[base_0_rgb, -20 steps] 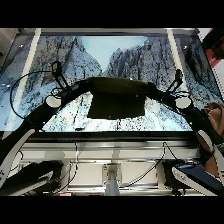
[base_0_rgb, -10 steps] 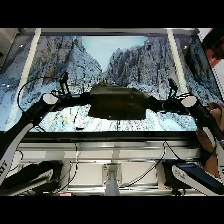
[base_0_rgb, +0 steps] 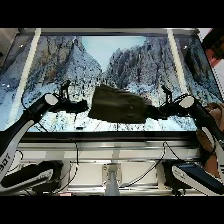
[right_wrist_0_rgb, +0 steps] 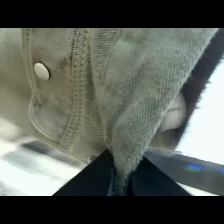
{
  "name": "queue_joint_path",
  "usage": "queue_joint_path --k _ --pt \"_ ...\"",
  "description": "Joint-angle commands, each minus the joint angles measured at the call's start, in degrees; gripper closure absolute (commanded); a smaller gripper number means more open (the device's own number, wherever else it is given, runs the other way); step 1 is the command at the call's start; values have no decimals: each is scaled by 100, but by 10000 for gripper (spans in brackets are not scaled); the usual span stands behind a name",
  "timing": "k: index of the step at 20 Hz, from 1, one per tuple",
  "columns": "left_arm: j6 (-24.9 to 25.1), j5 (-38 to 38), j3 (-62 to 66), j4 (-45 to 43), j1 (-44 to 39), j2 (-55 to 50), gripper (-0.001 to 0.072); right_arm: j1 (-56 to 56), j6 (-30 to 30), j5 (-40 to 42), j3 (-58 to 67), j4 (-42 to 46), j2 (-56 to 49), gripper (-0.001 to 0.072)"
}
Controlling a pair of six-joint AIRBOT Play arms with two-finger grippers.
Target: Fold the clothes and pants, and hang the long-sleeved shirts on hangers.
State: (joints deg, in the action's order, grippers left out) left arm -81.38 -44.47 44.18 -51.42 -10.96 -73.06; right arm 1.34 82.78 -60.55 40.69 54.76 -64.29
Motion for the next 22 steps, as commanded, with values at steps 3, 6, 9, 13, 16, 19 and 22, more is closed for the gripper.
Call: queue_joint_path --k 3,6,9,13,16,19,22 --pt "-9 -304 2 254 2 -149 13 24 -46 -144 2 214 2 225" --pt "127 -315 4 256 35 -149 14 -31 -675 -343 11 468 9 220" --pt "127 -315 2 256 35 -149 15 -138 -734 -789 284 1366 7 221" --pt "127 -315 2 256 35 -149 15 -686 -732 -778 852 2295 7 564" --pt "127 -315 2 256 35 -149 15 -1318 -726 -597 1388 2260 7 666" --pt "125 -315 2 258 35 -149 15 -2017 -809 -483 1606 1335 -15 668" --pt "125 -315 2 258 35 -149 15 -2671 -2170 -1263 1580 -566 -280 670"
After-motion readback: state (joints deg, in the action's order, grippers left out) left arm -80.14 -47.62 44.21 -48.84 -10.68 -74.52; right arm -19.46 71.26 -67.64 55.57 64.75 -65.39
